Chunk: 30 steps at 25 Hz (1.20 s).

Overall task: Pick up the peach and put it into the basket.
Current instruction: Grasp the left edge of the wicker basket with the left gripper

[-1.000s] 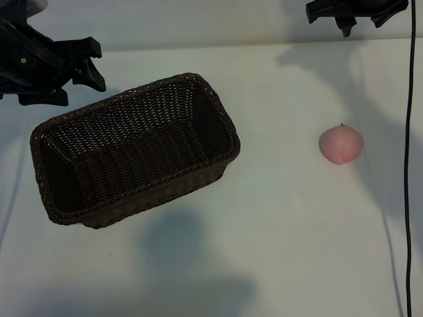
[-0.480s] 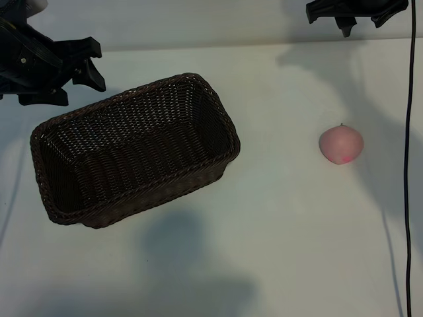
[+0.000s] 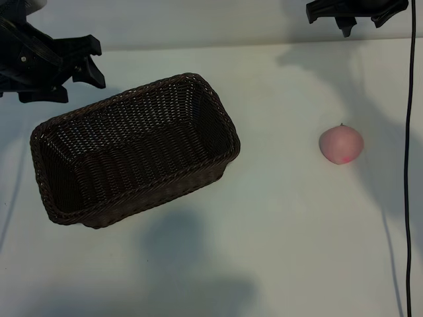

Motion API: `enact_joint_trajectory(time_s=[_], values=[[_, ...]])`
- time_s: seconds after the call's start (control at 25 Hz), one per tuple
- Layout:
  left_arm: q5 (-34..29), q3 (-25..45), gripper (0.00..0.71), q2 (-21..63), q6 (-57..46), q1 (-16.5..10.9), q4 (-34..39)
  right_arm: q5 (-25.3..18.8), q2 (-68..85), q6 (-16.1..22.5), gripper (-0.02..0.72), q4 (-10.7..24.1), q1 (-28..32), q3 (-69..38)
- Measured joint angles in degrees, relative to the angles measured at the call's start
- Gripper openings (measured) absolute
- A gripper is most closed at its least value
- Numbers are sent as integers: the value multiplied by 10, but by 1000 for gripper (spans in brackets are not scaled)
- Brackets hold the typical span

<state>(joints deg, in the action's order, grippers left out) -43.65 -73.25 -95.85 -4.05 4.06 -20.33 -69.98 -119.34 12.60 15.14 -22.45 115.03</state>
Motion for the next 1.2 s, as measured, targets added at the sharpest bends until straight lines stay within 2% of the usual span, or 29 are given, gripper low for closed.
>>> enact_joint_trajectory(time_s=[0.28, 0.68, 0.84, 1.2], values=[[-32, 13, 589, 10, -13, 0, 34, 0, 0, 0, 472, 0, 0, 0], [4, 187, 572, 135, -179, 0, 180, 0, 0, 0, 472, -1, 0, 0], [16, 220, 572, 130, -223, 0, 209, 0, 0, 0, 472, -5, 0, 0], [65, 230, 572, 69, -245, 0, 210, 0, 0, 0, 472, -9, 0, 0]])
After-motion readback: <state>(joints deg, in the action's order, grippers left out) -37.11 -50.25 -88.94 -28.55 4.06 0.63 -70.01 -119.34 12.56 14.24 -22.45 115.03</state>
